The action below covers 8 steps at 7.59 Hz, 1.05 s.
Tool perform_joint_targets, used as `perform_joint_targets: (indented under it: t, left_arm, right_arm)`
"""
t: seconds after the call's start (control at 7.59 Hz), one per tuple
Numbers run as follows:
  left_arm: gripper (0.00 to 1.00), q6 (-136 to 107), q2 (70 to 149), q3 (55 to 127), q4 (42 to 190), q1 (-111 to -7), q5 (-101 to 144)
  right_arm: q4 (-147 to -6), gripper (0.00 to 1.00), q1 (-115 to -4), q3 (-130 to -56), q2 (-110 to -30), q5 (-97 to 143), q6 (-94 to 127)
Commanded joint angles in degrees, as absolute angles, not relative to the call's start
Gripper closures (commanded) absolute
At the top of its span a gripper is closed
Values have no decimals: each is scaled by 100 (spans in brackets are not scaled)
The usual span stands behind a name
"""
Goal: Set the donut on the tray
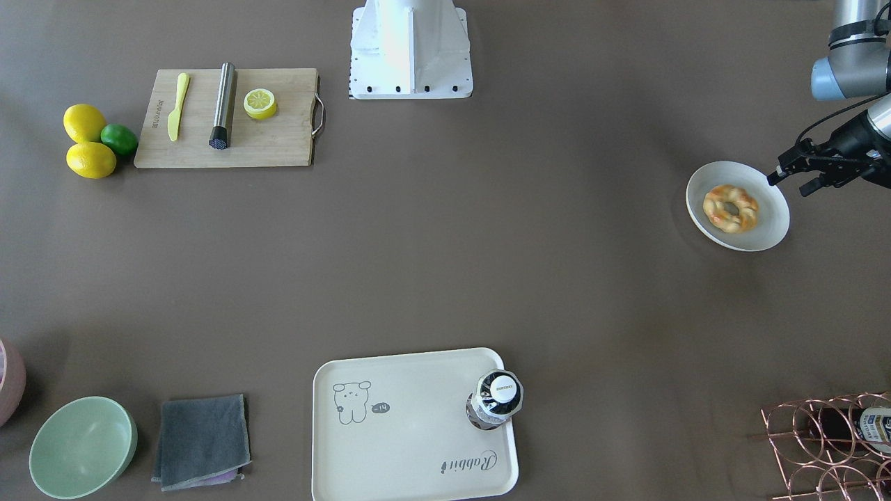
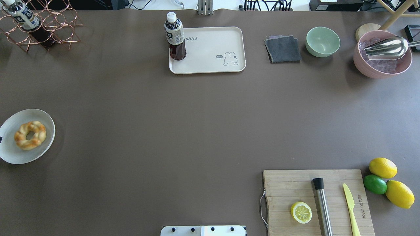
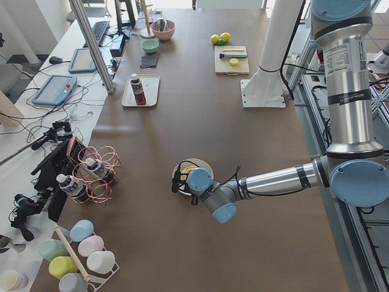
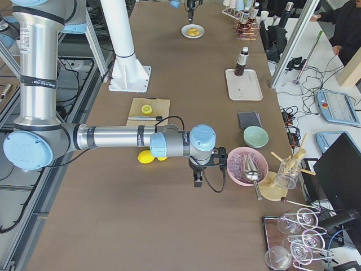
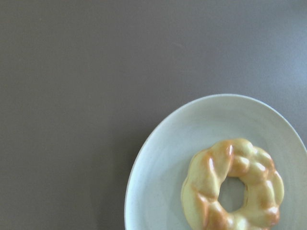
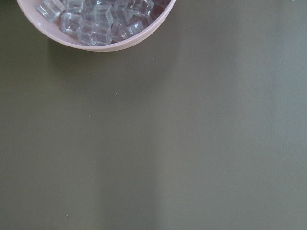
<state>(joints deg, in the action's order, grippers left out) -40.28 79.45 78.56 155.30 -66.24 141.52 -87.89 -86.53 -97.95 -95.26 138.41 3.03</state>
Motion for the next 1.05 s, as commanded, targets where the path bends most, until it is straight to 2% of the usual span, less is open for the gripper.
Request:
perform_joint_targets:
  t: [0.0, 0.53, 0.66, 0.79, 0.92]
  left_arm:
    - [16, -3990, 7901, 7691, 15618, -6487, 13994]
    - [28, -4025, 8251, 7411, 15583, -6442, 13747]
    - [35, -4008, 8296, 7331, 15583, -6434, 13633]
    - [63, -4034, 8297, 7321, 15583, -6442, 13641]
    - [82, -4025, 8297, 7321, 15592, -6434, 13641]
  right_arm:
    - [-8789, 0, -8648, -9800, -9492, 13843, 308]
    - [-8780, 0, -8648, -9844, -9483, 13939, 299]
    - [-8780, 0, -8648, -9844, -9475, 13939, 299]
    - [-8780, 0, -8648, -9852, -9475, 13939, 299]
    - [-8780, 0, -8648, -9844, -9475, 13939, 299]
